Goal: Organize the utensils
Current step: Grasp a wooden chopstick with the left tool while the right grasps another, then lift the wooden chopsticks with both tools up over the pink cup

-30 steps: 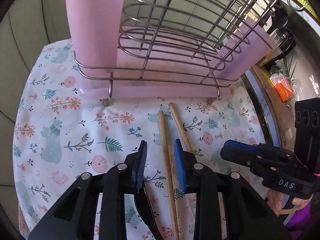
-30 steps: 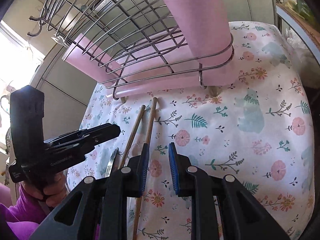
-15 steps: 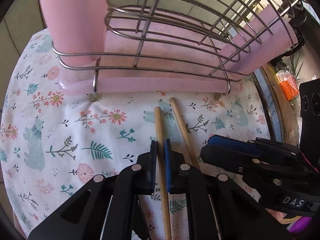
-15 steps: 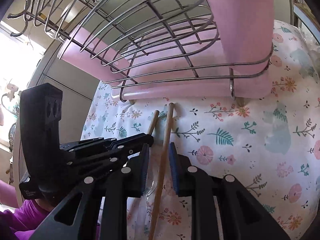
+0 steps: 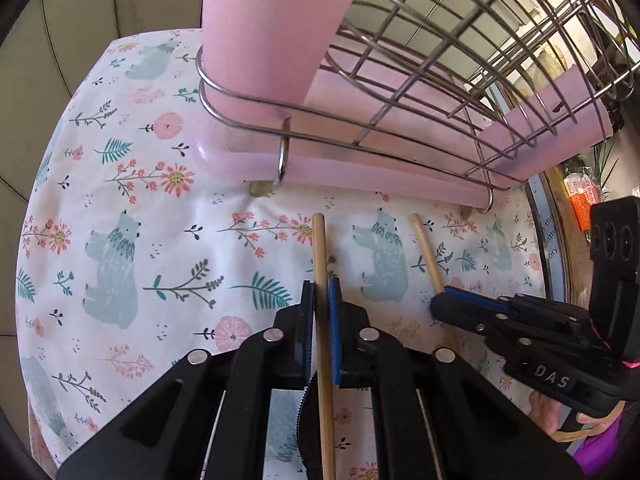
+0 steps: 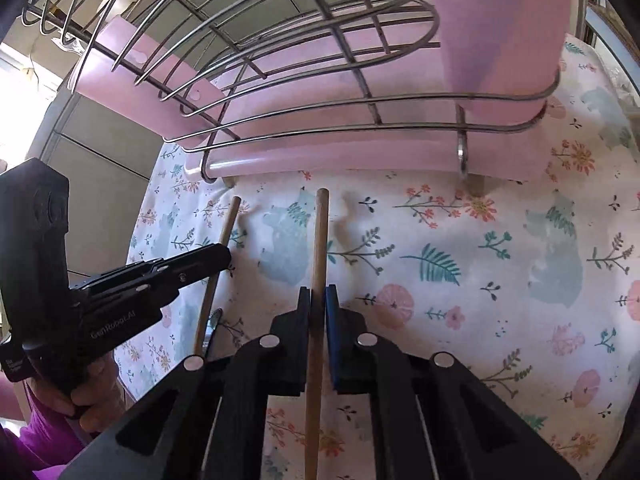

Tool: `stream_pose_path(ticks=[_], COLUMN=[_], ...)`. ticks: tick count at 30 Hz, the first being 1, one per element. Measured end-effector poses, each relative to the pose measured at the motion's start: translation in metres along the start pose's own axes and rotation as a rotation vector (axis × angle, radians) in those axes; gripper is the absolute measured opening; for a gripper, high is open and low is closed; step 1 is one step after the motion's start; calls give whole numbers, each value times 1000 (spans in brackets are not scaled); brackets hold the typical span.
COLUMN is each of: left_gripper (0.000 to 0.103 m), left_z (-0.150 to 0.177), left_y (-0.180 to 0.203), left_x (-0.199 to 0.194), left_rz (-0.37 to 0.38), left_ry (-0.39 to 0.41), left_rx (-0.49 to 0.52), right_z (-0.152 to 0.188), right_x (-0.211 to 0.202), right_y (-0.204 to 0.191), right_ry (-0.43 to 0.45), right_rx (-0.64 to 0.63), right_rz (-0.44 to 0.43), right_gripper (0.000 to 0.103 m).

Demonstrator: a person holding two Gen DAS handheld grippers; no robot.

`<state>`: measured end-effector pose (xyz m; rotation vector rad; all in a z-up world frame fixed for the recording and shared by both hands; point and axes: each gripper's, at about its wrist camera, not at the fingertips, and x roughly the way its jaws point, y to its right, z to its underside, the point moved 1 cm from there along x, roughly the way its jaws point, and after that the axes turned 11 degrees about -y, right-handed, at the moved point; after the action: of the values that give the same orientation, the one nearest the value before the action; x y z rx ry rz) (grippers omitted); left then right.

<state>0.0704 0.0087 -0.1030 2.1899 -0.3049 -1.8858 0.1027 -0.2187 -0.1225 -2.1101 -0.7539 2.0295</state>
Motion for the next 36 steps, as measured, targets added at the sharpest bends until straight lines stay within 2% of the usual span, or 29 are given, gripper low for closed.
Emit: stream_pose_path(ticks=[4,7,11,20,23,29,36], left_gripper=[7,7,7,7,7,7,6], left_z=[3,-4,-10,-21,-26,-15,0], left_y=[-9,7,8,8,12,16,21], left_x=[-6,7,9,13,15,0,-46], left_rz=[-10,-22,-31,-31,-38,-31,39], left_ry=[-13,-32,-72,-124,-113,-38,113], left_rx=[16,26,43,44,56,77,75], right_z=[5,2,-10,-30,-31,-14,17], right_x=[1,3,5,13,13,-16,-75], right_y=[6,3,-5,1,0,3,-11], right_ry=[-41,-47,-62,-135,-110,-14,194], right_rx=[0,-16,-36,-41,-46,-72,-149], right_rz=[25,30,19,-7,-3,-34,-47], right_gripper=[7,9,16,16,7,7,7])
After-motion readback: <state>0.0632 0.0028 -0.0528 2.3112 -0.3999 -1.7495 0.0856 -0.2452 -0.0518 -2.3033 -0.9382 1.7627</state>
